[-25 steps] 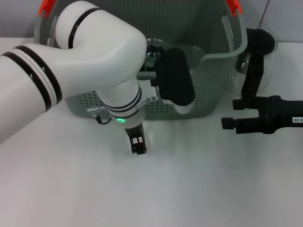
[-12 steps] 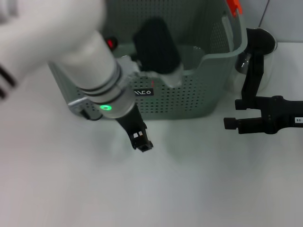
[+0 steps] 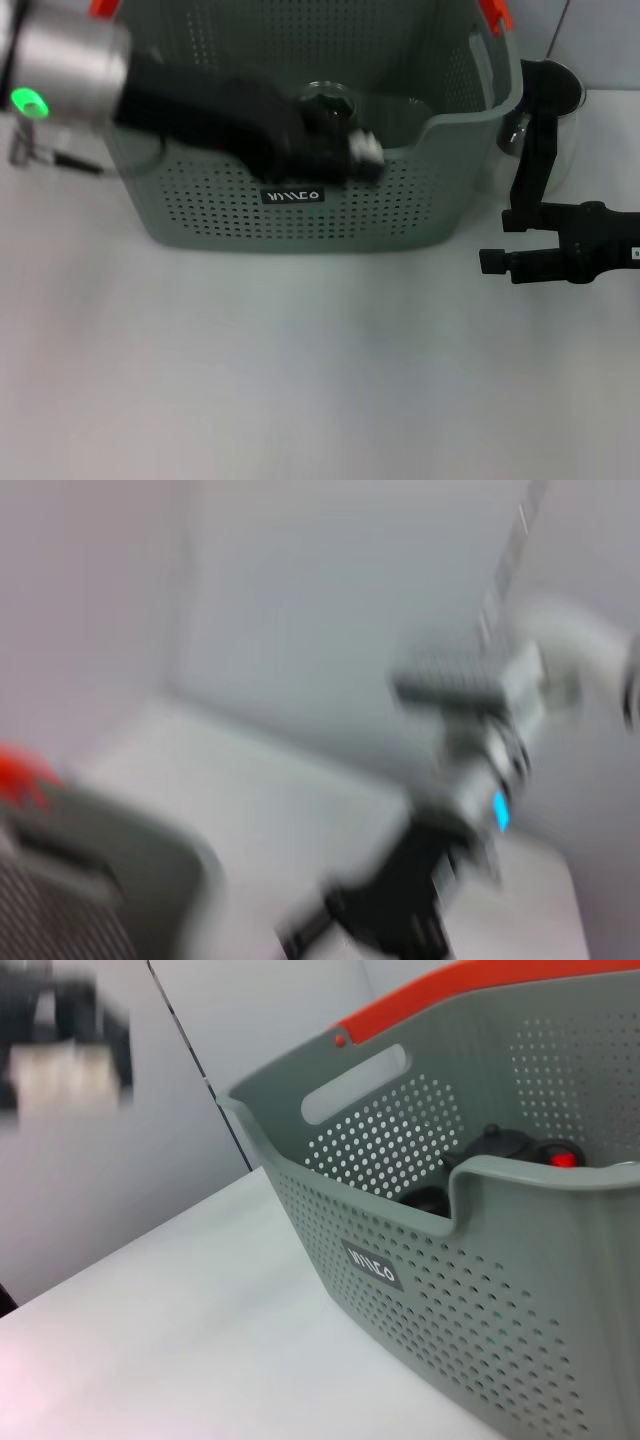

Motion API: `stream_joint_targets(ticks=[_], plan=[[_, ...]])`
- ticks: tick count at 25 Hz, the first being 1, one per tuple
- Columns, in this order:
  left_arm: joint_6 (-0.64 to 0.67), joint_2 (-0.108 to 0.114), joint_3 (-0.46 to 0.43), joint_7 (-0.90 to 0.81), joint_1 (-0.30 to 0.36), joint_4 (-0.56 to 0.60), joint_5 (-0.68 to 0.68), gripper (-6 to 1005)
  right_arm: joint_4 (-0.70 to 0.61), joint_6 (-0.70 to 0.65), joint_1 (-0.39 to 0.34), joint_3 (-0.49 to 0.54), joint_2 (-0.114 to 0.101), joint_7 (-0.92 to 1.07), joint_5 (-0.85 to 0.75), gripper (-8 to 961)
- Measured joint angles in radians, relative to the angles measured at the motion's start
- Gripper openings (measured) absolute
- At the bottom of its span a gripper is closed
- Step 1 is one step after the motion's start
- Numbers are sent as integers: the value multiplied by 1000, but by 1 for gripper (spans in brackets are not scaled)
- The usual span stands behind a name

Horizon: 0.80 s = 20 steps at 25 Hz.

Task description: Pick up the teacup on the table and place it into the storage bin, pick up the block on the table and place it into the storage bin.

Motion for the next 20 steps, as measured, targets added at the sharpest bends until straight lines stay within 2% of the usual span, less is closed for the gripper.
stream_joint_targets(ticks=[2,5,7,9,11,12,15,20], plan=[[-48,31,-60,14,-19,-42,-32,439,-1,-3,2,-1,0,0,0,945],[-167,85,-71,26,-49,-143,-25,438,-1,-6,6,-5,0,0,0,945],[-260,123,-63,61,-75,-259,-16,438,-1,-8,8,-7,0,-1,0,945],[-354,146,-65,126,-102,-389,-7,437,0,-8,8,-7,0,-1,0,945],[-439,160,-64,159,-125,-482,11,437,0,-9,9,-8,0,-1,0,945],[-474,166,-63,165,-134,-514,22,475,0,-10,9,-8,0,-2,0,945],[-526,165,-59,169,-146,-551,43,590,-1,-17,9,-8,0,-2,0,945],[-502,150,-60,177,-119,-484,30,759,-3,-26,8,-6,0,-2,0,945]])
